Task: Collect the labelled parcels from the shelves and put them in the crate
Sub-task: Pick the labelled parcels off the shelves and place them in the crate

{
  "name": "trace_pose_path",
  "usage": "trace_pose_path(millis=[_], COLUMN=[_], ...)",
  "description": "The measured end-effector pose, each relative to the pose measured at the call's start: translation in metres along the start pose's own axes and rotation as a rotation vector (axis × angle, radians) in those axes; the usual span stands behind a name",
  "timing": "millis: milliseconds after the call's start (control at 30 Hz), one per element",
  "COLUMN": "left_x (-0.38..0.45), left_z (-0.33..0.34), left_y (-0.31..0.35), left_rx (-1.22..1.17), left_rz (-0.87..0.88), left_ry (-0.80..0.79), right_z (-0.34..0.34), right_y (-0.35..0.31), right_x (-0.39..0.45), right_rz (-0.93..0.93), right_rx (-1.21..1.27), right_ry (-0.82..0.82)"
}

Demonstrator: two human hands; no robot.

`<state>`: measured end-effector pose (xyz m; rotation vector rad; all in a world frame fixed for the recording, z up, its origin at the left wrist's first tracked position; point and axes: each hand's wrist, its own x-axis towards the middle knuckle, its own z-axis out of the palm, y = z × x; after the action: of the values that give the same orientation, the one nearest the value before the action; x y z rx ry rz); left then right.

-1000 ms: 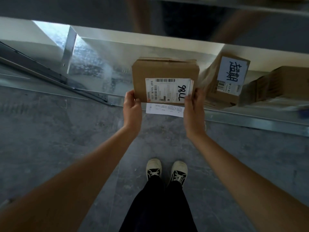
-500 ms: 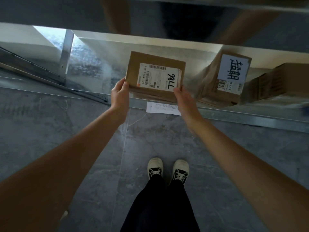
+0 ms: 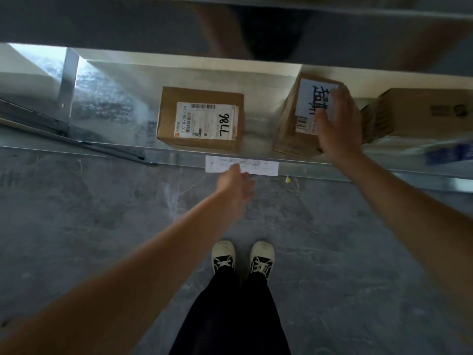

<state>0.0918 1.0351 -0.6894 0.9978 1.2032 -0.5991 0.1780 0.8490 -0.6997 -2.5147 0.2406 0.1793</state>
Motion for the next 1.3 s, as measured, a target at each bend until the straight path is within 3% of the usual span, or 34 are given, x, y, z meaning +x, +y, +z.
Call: trace_pose_path(millis=[100, 167, 233, 333, 433, 500, 567, 633, 700, 733, 867, 1000, 1100, 1300], left_x=[-0.012, -0.010, -0.003, 0.005, 0.017, 0.026, 0.028, 0.026, 0.022, 0.025, 0.022, 0.003, -0.019, -0.113], left_z=[0.048, 0.072, 0.086, 0.092, 0.088, 0.089, 0.091, 0.091, 0.082, 0.076, 0.066, 0.073, 0.059, 0.030], left_y=[-0.013, -0.009, 0.001, 0.021, 0.045, 0.060, 0.069, 0.068, 0.053, 0.043, 0.021, 0.009, -0.008, -0.016], left_rx=[0.022, 0.099, 0.262, 0.413, 0.586, 0.725, 0.800, 0.854, 0.955, 0.961, 0.694, 0.793, 0.671, 0.483], left_rz=[-0.075, 0.033, 0.251, 0.485, 0.644, 0.651, 0.594, 0.594, 0.604, 0.608, 0.568, 0.606, 0.478, 0.402], left_ry=[-0.198, -0.135, -0.046, -0.031, -0.048, -0.085, -0.124, -0.106, -0.063, -0.041, -0.106, -0.158, -0.157, -0.181], right_z=[-0.011, -0.012, -0.010, -0.010, -0.014, -0.013, -0.013, -0.008, -0.002, 0.003, 0.015, 0.013, 0.000, -0.048], right_y=[0.022, 0.027, 0.031, 0.031, 0.023, 0.025, 0.028, 0.033, 0.029, 0.030, 0.035, 0.040, 0.042, 0.009], right_x=[0.013, 0.007, -0.004, -0.012, -0.010, -0.013, -0.023, -0.039, -0.052, -0.055, -0.052, -0.067, -0.096, -0.152], right_rz=[-0.064, -0.098, -0.125, -0.168, -0.328, -0.332, -0.136, 0.290, 0.790, 0.924, 0.854, 0.835, 0.910, 0.768], right_rx=[-0.081, -0.102, -0.081, -0.041, -0.105, -0.115, -0.068, 0.194, 0.748, 0.956, 1.083, 1.078, 1.050, 1.077], right_ry=[-0.292, -0.291, -0.268, -0.339, -0.410, -0.336, -0.114, 0.081, 0.048, -0.009, 0.030, 0.076, 0.040, -0.010])
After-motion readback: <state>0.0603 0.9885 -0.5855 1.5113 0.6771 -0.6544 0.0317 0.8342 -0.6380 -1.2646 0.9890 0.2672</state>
